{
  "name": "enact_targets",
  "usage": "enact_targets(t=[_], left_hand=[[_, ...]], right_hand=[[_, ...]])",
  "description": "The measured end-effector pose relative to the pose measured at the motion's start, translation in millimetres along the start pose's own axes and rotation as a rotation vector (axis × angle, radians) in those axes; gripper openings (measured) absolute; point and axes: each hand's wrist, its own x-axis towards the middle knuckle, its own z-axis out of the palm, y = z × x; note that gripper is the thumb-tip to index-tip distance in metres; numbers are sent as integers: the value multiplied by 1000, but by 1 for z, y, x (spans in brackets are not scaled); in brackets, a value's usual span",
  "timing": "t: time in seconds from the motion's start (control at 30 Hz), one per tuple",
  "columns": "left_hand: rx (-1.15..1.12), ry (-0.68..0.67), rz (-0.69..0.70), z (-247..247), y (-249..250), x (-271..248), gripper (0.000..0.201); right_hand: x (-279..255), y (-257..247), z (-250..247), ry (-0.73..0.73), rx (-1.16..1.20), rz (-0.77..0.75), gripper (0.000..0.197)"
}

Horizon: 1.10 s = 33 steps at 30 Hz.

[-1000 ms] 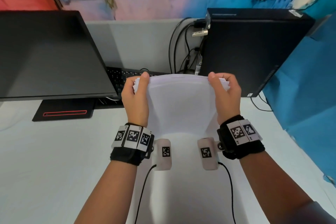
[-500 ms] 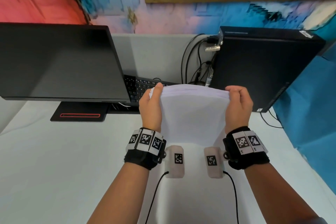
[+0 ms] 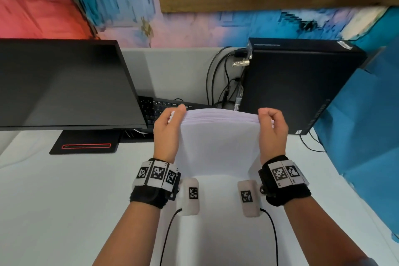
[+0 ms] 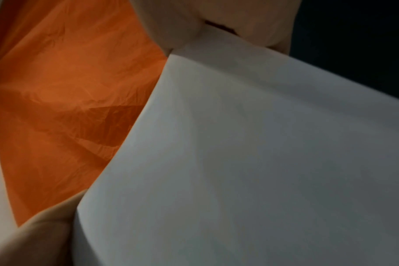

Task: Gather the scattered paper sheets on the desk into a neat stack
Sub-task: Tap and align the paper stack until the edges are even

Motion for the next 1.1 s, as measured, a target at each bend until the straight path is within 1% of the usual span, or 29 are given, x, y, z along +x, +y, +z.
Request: enact_targets(t=[0.07,0.1,0.17,0.2,0.23,0.27,0.3,0.33,0.37,0.4,0.43,0.47,0.5,0.53,0.57,0.6,0.63,0.7,0.77,0.87,0.9,0.93,0.97,1.0,1.03,1.07,1.1], left_hand=[[-5,-30,-11,0,0,-2,28],[-13,-34,-15,0,0,-2,31],[-1,-16,-21,1,1,-2,36],[40,8,-7,1,3,-1,32],[118,37,38,2,5,-1,24],[259,62,107,2,8,-1,16],[483,73,189,3,14,-1,10],[773,73,293,4,22,-2,14],[1056,41,419,8,31,-2,26],[1254,-52,548,16,40,0,42],[1364,-214,633,25,48,1,55],[1399,-408,676,36,56,2,66],[1406,-589,672,48,59,6,76],[1425,-719,647,60,59,9,85],[1474,-797,618,70,59,10,90],[1530,-844,581,77,59,10,90],[1575,-873,538,82,58,9,84],[1623,-885,486,86,58,5,60],[1619,-829,489,87,58,0,40],[1596,-744,530,87,55,-4,31],[1587,-730,546,86,53,-5,30],[1578,-726,552,85,53,-5,30],[1563,-722,554,81,54,-2,30],[1532,-713,556,76,55,3,31],[1477,-705,551,68,57,9,32],[1399,-694,526,60,61,16,34],[1280,-680,470,49,64,24,37]], right_hand=[[1,0,0,-9,-11,8,9],[1,0,0,-18,-17,12,11],[2,1,-1,-26,-24,33,14],[2,1,-1,-27,-25,48,15],[2,1,-1,-28,-24,58,16],[2,1,-1,-30,-21,67,16],[3,1,-1,-28,-14,76,17],[3,1,-1,-30,-9,84,17],[3,1,0,-31,-8,90,18],[3,1,0,-27,-6,92,18],[3,1,0,-24,-3,90,18],[2,2,0,-22,4,87,18],[2,2,1,-22,11,85,18],[2,2,1,-29,17,81,19],[3,2,0,-38,22,79,19],[3,1,0,-44,22,75,19],[3,0,0,-49,16,71,20],[4,1,0,-44,-8,72,20],[5,0,2,-30,-13,80,19],[1,0,3,-26,-2,59,19],[-1,2,0,-55,36,41,16],[-5,6,-5,-115,67,33,20],[-9,15,-14,-177,70,37,36],[-11,27,-24,-227,28,50,57],[-13,41,-35,-246,-37,94,77],[-14,58,-46,-238,-73,169,91],[-15,72,-54,-221,-57,281,99]])
